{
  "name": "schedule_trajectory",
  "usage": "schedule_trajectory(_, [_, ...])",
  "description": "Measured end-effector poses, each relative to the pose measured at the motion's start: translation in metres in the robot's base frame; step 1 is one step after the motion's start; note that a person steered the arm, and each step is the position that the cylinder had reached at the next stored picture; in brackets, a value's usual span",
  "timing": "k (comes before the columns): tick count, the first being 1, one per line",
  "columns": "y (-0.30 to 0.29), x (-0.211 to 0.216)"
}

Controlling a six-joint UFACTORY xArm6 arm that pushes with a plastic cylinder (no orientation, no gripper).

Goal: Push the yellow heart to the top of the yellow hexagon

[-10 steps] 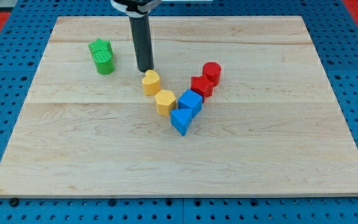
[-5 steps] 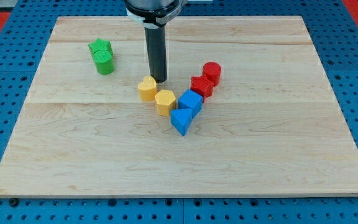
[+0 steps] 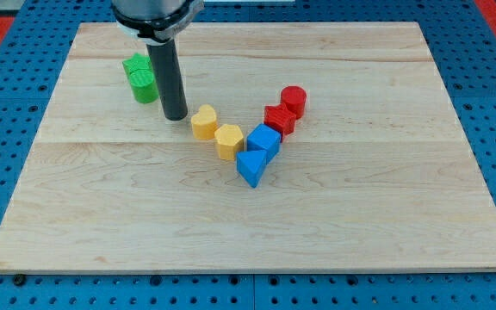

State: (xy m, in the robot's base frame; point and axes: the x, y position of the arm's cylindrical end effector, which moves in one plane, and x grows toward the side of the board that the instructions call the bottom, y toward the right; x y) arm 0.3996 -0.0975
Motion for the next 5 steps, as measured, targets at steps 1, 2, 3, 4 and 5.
schedule_trajectory(1, [0.019,0.0])
schedule_trajectory(2, [0.027,0.0])
schedule_trajectory(3, [0.027,0.0])
schedule_trajectory(4, [0.016,-0.007])
schedule_trajectory(5, [-0.018,-0.008])
